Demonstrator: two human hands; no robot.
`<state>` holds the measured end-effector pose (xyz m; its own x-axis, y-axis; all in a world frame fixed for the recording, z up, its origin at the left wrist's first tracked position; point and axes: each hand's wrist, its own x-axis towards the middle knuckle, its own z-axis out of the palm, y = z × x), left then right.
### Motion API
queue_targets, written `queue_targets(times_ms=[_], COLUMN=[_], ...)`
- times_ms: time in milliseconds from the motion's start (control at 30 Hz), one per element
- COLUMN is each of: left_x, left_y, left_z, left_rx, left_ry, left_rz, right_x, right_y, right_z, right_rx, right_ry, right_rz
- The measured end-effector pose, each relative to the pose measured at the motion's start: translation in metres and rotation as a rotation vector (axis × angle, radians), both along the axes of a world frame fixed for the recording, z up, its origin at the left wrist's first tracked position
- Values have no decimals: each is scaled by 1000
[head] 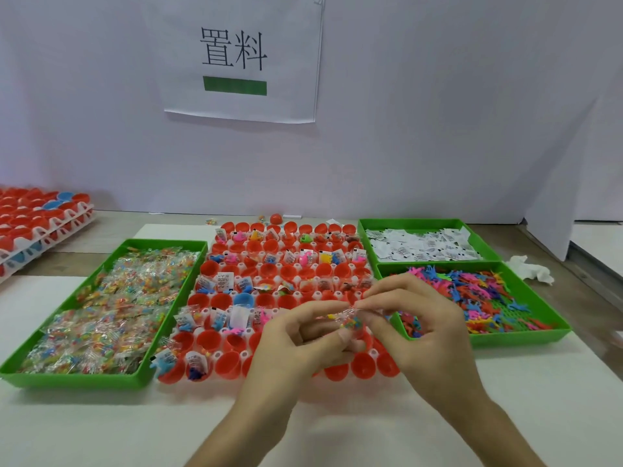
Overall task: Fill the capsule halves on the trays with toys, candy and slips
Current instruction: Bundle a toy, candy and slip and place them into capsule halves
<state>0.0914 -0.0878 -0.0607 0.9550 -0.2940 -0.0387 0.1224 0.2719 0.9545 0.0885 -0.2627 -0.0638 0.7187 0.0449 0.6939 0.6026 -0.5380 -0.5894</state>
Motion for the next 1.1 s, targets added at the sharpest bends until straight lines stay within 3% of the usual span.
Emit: queue_targets(times_ms=[100,300,467,567,667,767,967,1100], left_x=[-1,1,-2,-4,-5,-6,-7,-5], left_y=[0,1,0,-2,-4,-5,-5,-6], left_z=[1,-2,-1,-2,-5,-4,-8,-7], left_rx=[-80,-70,-47,-17,-3,-4,106,137], left_ry=[41,-11,-108,-154,-146,-147,-226,-223], left_rz=[-37,54,82,116,111,86,93,113], right_x=[1,-1,2,11,20,26,25,26], right_y=[-2,-4,-11,-31,-63,-93,-102,-100], right_z=[-3,-1,10,11,4,-8,-17,-18], right_rx=[-136,-146,306,479,280,-62,-262,-366], right_ry=[-67,100,454,405,285,401,660,698], right_rz=[9,125,372,185,-237,-517,-384,-384])
